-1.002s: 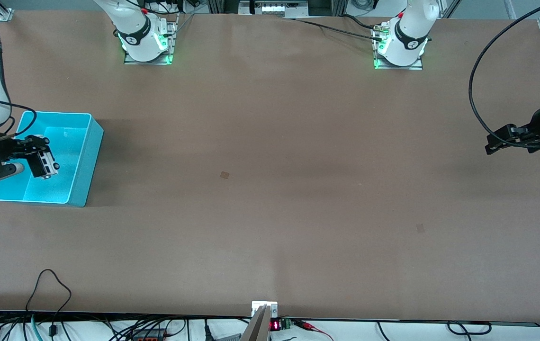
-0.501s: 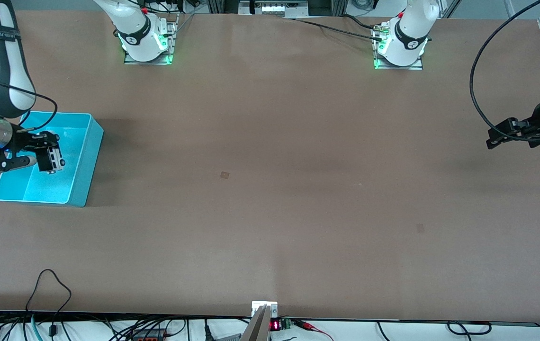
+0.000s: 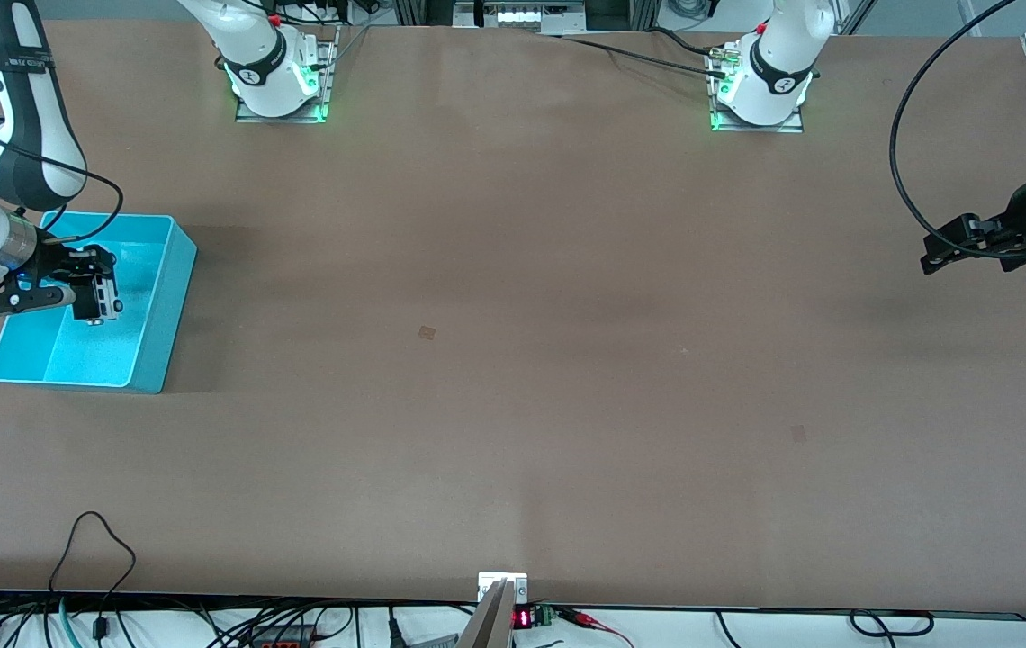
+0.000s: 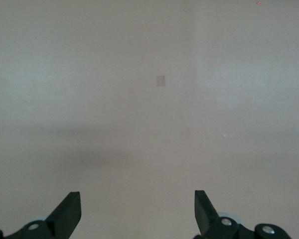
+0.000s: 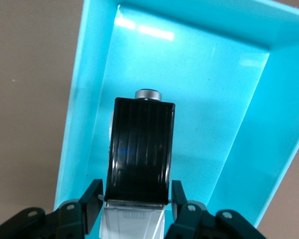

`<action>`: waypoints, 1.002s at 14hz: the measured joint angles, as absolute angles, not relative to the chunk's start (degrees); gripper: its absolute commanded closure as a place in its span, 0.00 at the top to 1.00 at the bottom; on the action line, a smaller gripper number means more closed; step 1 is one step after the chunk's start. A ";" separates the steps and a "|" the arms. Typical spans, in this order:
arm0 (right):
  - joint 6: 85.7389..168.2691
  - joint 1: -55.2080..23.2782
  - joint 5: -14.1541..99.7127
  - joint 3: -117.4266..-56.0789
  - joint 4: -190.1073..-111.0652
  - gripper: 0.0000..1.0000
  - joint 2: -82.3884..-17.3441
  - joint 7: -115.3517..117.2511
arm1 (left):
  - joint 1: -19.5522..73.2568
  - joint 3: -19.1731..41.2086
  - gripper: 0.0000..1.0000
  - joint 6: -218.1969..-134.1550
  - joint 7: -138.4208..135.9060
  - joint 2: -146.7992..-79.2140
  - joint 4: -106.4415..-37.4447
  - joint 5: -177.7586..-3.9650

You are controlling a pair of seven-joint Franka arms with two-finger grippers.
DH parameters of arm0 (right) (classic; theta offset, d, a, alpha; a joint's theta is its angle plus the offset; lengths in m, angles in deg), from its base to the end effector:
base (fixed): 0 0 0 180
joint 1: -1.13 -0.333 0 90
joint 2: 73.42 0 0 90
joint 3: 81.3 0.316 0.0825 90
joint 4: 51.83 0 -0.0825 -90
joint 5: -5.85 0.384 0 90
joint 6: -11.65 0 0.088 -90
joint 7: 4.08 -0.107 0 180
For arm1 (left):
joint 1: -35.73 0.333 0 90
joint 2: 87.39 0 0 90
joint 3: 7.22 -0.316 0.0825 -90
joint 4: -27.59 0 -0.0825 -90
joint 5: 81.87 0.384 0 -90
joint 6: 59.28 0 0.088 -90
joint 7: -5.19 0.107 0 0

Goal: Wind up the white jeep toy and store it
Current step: 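Lower the jeep into the blue bin with the right gripper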

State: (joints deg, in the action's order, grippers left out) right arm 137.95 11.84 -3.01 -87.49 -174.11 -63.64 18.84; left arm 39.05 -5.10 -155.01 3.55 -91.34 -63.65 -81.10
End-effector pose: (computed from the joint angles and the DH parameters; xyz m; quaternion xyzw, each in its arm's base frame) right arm 0.5272 -0.1650 0.3200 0.9912 0.1013 -0.0705 0.0479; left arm 0.5828 0.0142 0.5839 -0.9997 -0.0242 -0.0048 0.0054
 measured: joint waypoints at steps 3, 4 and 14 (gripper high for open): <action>141.28 12.45 -3.54 -88.20 -175.09 0.00 -62.33 18.67 | 39.05 -5.10 1.00 -155.01 3.55 -91.34 -63.68 -81.18; 142.35 12.69 -3.63 -88.40 -175.22 0.00 -61.55 18.67 | 39.05 -5.10 1.00 -155.01 3.55 -91.33 -63.68 -81.70; 146.42 14.24 -3.67 -88.61 -175.72 0.00 -55.87 18.54 | 39.05 -5.20 1.00 -155.01 3.55 -91.33 -63.88 -83.29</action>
